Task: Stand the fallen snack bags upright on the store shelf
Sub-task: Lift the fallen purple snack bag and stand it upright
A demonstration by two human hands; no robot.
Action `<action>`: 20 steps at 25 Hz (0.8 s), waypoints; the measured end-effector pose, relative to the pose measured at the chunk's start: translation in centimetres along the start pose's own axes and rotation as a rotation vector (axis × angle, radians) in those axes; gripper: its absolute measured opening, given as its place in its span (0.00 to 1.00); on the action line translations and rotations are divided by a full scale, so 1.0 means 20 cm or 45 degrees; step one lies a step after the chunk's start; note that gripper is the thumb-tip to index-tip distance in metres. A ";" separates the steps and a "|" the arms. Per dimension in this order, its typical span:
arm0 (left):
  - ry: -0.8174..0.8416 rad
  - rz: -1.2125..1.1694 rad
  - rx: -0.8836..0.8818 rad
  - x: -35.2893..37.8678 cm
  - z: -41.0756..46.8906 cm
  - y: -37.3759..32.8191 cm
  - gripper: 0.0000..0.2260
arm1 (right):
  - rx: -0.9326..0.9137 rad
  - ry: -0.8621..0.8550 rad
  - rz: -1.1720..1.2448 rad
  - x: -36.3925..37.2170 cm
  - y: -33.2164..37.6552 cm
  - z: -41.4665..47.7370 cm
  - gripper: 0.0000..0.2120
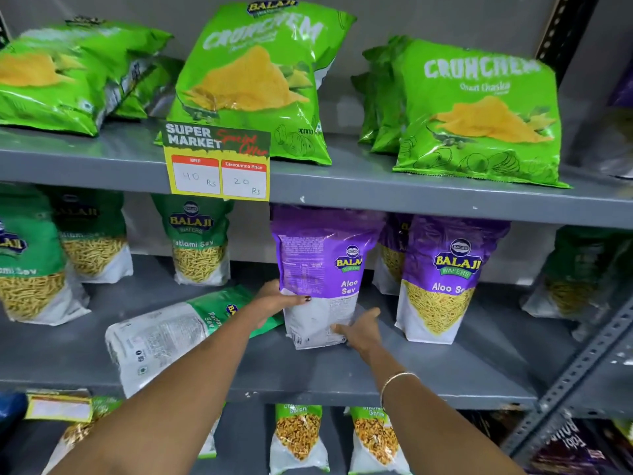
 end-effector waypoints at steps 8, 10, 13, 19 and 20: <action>0.571 0.136 -0.397 0.02 -0.11 -0.03 0.21 | -0.072 0.520 0.076 0.08 0.02 -0.06 0.32; 0.595 0.145 -0.419 0.03 -0.12 -0.05 0.16 | -0.082 0.585 0.012 0.12 0.03 -0.08 0.48; 0.513 0.182 -0.422 0.01 -0.10 -0.07 0.04 | -0.168 0.287 -0.128 0.18 0.06 -0.10 0.47; -0.047 0.239 -0.129 -0.07 0.04 -0.04 0.20 | -0.246 0.483 0.066 0.09 0.09 -0.05 0.38; -0.099 0.212 -0.094 -0.07 0.05 -0.02 0.25 | -0.256 0.550 0.038 0.06 0.08 -0.05 0.41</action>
Point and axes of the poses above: each hand's wrist, its own z-axis towards the middle knuckle, its own x-axis out of the palm, y = z × x, the point moved 4 cm from there along z, towards the middle knuckle, and after that the axes turned 5 degrees about x, right-handed, at the moved point
